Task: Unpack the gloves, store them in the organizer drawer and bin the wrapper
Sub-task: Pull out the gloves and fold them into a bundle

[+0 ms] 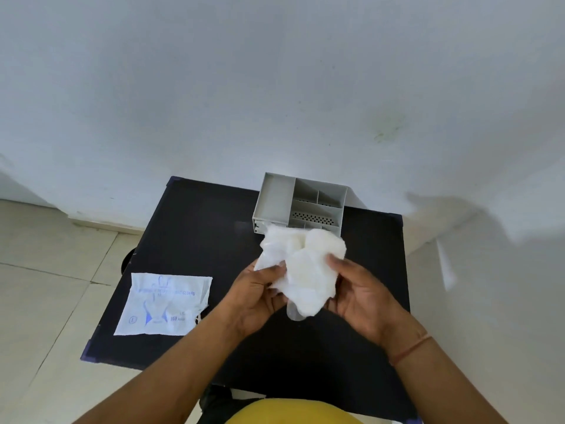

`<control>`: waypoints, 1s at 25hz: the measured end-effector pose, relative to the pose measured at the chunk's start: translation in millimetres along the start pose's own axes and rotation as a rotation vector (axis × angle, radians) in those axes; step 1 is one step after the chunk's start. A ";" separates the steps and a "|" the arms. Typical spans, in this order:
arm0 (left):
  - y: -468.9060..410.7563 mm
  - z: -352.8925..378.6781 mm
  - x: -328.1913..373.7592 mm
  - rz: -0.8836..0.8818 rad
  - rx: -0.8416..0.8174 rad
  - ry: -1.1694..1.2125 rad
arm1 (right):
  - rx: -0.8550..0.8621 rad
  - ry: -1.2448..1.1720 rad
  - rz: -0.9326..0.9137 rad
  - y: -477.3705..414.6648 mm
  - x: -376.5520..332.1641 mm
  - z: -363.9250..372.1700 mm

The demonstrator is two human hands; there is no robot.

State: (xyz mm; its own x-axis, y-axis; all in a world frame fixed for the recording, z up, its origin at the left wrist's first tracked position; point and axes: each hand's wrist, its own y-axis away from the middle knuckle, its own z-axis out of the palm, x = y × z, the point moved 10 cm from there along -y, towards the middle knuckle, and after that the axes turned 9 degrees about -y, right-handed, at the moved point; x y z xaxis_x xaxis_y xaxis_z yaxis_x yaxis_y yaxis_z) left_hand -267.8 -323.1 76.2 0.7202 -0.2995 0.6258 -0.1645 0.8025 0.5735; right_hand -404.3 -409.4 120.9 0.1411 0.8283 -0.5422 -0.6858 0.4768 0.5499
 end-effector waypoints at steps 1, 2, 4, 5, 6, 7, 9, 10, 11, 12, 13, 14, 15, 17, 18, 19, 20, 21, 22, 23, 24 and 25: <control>2.1 4.5 -4.7 -0.005 -0.026 -0.014 | 0.017 0.122 -0.032 1.4 1.7 0.1; 4.4 8.6 -5.8 0.000 -0.053 -0.065 | 0.065 0.231 -0.082 3.2 -3.3 -1.2; 9.8 9.8 3.4 0.019 -0.106 -0.228 | 0.121 0.370 -0.178 8.5 -21.1 -1.5; 13.2 7.7 12.8 0.028 -0.147 -0.331 | 0.108 0.393 -0.197 10.9 -28.7 0.3; 16.3 4.8 23.2 0.036 -0.194 -0.426 | 0.088 0.400 -0.197 13.1 -35.3 2.2; 17.8 0.9 34.2 0.045 -0.234 -0.494 | 0.060 0.397 -0.185 14.4 -39.5 4.4; 14.8 -5.0 57.3 0.059 -0.248 -0.483 | -0.016 0.349 -0.134 13.0 -38.1 10.5; 12.8 -1.5 66.0 0.050 -0.256 -0.412 | -0.055 0.305 -0.103 11.0 -34.6 14.8; 12.1 6.9 68.2 0.023 -0.289 -0.325 | -0.081 0.269 -0.080 8.8 -31.0 17.5; 11.1 19.1 66.0 -0.015 -0.329 -0.268 | -0.084 0.265 -0.070 6.4 -29.4 18.1; 16.2 27.5 59.9 -0.032 -0.350 -0.249 | -0.080 0.302 -0.062 6.8 -24.3 20.2; 22.9 30.8 52.3 -0.030 -0.349 -0.270 | -0.060 0.373 -0.062 8.7 -18.5 21.3; 19.4 32.5 46.5 -0.034 -0.331 -0.334 | -0.029 0.447 -0.073 6.3 -20.4 16.7; 20.4 25.2 41.0 -0.038 -0.248 -0.455 | -0.007 0.585 -0.094 5.0 -22.3 15.1; 21.8 21.5 41.0 -0.041 -0.222 -0.482 | -0.007 0.631 -0.109 6.0 -23.8 16.3; 21.8 17.0 40.6 -0.045 -0.197 -0.494 | 0.000 0.654 -0.123 7.8 -26.4 16.0; 22.4 12.7 39.9 -0.038 -0.173 -0.513 | 0.007 0.658 -0.127 10.7 -28.9 14.1; 23.3 9.8 39.8 -0.023 -0.149 -0.543 | 0.004 0.640 -0.109 13.3 -29.6 11.4; 23.6 6.2 40.4 -0.002 -0.120 -0.555 | -0.013 0.585 -0.068 15.0 -28.1 8.3; 23.7 3.3 40.7 0.021 -0.097 -0.538 | -0.049 0.481 -0.016 16.6 -24.6 6.6; 23.7 1.5 40.8 0.033 -0.083 -0.489 | -0.090 0.347 0.030 19.0 -21.9 5.6; 23.9 1.2 39.4 0.029 -0.086 -0.414 | -0.128 0.218 0.067 21.7 -20.5 4.9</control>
State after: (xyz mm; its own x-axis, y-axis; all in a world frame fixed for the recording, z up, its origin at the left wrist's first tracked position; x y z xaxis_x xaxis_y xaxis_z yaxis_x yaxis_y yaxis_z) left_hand -244.2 -316.3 115.2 0.3814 -0.4445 0.8105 -0.1110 0.8484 0.5176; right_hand -418.6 -414.6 147.1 -0.0556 0.7675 -0.6387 -0.7749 0.3702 0.5123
